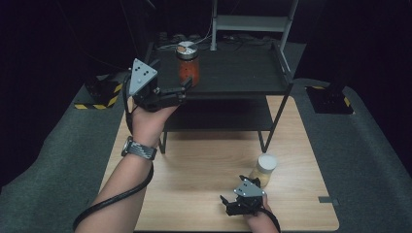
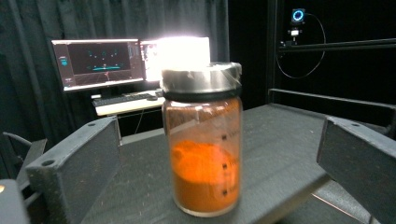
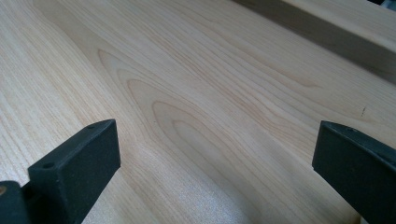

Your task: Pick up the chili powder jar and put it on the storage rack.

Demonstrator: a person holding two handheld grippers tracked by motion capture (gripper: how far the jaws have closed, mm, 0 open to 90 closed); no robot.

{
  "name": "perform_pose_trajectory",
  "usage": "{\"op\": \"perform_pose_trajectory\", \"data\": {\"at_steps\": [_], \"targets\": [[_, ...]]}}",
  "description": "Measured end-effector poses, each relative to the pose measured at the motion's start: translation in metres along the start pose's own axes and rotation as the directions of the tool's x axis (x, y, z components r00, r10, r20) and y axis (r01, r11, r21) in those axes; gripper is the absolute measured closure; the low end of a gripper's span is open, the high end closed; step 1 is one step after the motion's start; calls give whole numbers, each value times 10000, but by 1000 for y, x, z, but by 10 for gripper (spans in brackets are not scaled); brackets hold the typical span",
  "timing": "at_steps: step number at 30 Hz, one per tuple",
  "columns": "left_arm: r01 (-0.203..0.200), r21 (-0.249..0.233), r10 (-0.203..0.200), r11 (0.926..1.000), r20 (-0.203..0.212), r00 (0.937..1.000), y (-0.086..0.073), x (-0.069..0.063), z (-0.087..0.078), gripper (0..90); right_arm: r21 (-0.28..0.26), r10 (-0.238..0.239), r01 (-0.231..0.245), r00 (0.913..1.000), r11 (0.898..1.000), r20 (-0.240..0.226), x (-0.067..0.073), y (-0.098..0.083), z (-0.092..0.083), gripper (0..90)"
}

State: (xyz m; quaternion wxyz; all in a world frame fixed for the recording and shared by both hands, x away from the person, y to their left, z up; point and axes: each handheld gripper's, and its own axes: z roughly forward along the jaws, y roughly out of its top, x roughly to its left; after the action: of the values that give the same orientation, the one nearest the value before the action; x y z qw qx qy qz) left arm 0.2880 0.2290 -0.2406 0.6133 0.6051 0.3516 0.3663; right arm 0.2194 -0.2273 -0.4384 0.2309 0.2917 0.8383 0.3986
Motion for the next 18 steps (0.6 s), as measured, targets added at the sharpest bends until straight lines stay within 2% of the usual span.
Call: {"op": "perform_pose_trajectory", "data": {"at_steps": [7, 18], "targets": [[-165, 179, 162, 9997, 179, 9997, -8, -6, -14, 4, 14, 21, -21, 10000, 10000, -13, 0, 0, 0, 2], [-67, 532, 53, 9986, 254, 9997, -28, -9, -28, 5, 36, 4, -4, 10000, 10000, -25, 0, 0, 0, 2]]}}
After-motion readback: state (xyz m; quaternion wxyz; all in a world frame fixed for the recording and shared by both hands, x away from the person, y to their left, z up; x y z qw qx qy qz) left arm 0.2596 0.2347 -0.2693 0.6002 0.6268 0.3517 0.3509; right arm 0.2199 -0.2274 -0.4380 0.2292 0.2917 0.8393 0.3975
